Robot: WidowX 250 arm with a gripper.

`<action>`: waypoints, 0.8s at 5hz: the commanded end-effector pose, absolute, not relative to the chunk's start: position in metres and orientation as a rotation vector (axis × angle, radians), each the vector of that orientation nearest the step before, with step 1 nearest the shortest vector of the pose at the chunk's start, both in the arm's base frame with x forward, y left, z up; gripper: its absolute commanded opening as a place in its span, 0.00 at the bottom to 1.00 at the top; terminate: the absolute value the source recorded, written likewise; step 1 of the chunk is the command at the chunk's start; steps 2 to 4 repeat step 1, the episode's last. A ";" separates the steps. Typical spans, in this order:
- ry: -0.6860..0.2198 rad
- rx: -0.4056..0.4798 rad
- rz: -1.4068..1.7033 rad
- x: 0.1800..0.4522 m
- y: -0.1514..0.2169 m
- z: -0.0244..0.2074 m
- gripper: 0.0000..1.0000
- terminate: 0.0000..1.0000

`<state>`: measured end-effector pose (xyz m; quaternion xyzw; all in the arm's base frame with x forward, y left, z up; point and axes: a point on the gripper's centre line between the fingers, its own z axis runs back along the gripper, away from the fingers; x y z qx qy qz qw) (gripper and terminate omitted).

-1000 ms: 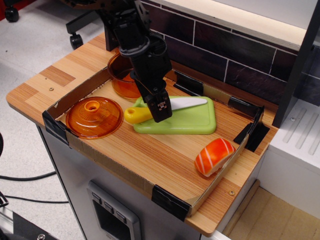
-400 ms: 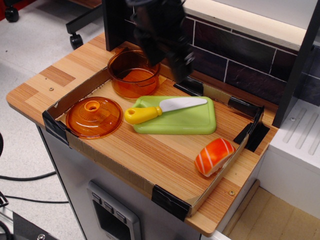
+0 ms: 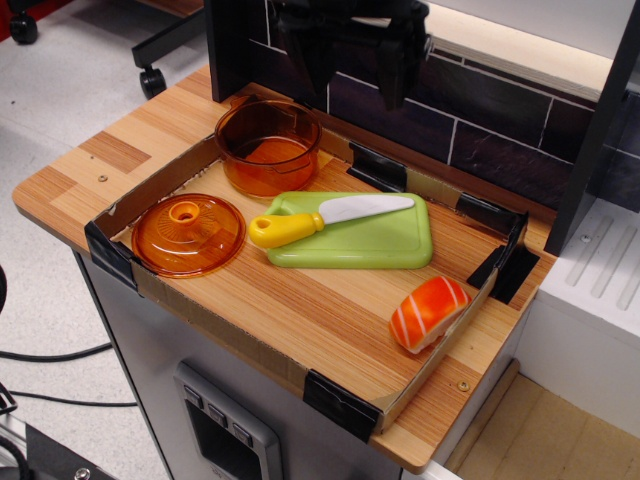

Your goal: Put knife on cutting board

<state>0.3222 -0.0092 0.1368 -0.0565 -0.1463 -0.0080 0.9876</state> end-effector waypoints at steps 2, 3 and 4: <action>-0.368 -0.112 -0.021 0.327 -0.002 0.163 1.00 1.00; -0.368 -0.112 -0.021 0.327 -0.002 0.163 1.00 1.00; -0.368 -0.112 -0.021 0.327 -0.002 0.163 1.00 1.00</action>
